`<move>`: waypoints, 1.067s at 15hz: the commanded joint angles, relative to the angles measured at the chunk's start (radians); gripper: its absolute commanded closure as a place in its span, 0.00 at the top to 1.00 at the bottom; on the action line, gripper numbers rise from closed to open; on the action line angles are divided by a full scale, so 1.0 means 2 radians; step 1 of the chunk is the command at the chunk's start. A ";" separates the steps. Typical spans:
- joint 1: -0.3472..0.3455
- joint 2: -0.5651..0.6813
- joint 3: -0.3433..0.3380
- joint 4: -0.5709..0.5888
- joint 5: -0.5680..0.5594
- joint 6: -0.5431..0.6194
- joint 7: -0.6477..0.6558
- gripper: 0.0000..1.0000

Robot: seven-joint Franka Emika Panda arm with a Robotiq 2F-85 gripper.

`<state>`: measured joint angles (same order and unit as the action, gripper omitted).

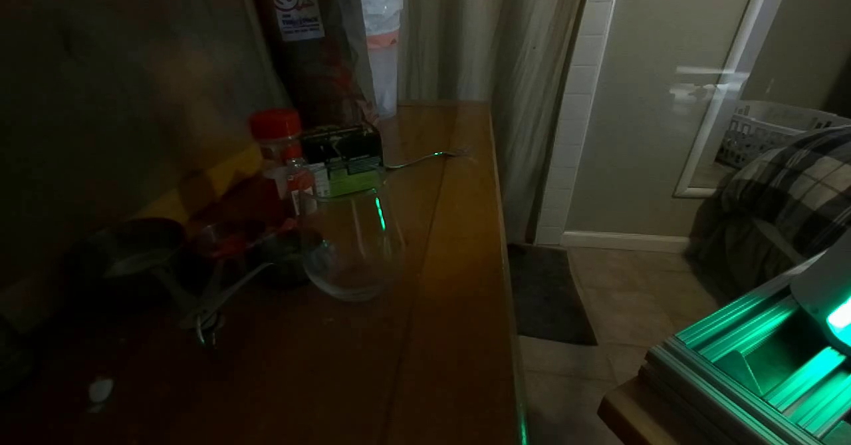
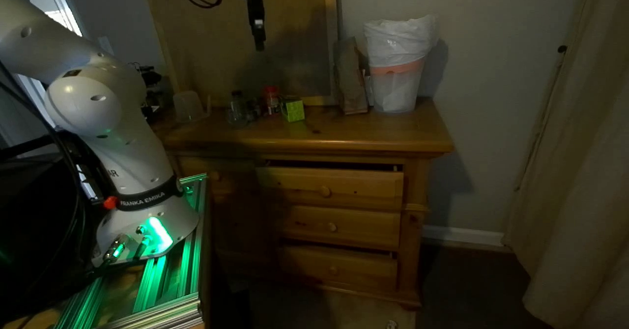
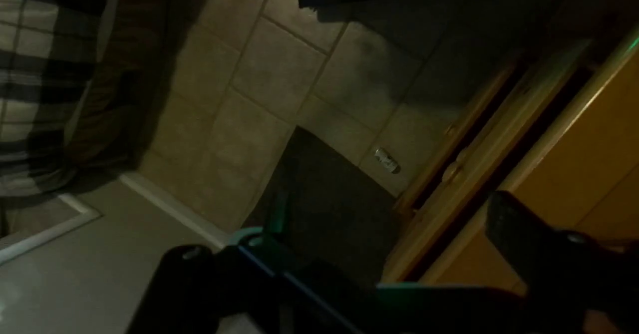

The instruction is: Open the topmost drawer on the right and remove the white packet from the drawer then close the drawer.

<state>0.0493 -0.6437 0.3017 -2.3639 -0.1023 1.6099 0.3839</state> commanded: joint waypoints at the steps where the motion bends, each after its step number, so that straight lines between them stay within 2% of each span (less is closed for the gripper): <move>1: 0.023 -0.024 -0.014 -0.066 -0.033 0.109 -0.036 1.00; 6: 0.061 -0.005 -0.055 -0.168 0.004 0.302 -0.120 1.00; 9: 0.083 0.020 -0.091 -0.218 0.021 0.385 -0.197 1.00; 10: 0.088 0.065 -0.097 -0.190 0.027 0.387 -0.221 1.00; 12: 0.105 0.091 -0.104 -0.205 0.040 0.392 -0.260 1.00; 13: 0.084 0.053 -0.089 -0.205 0.024 0.375 -0.225 1.00; 16: 0.094 0.091 -0.092 -0.203 0.031 0.382 -0.246 1.00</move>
<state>0.2460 -0.4611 0.1079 -2.7707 -0.0478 2.3763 -0.1029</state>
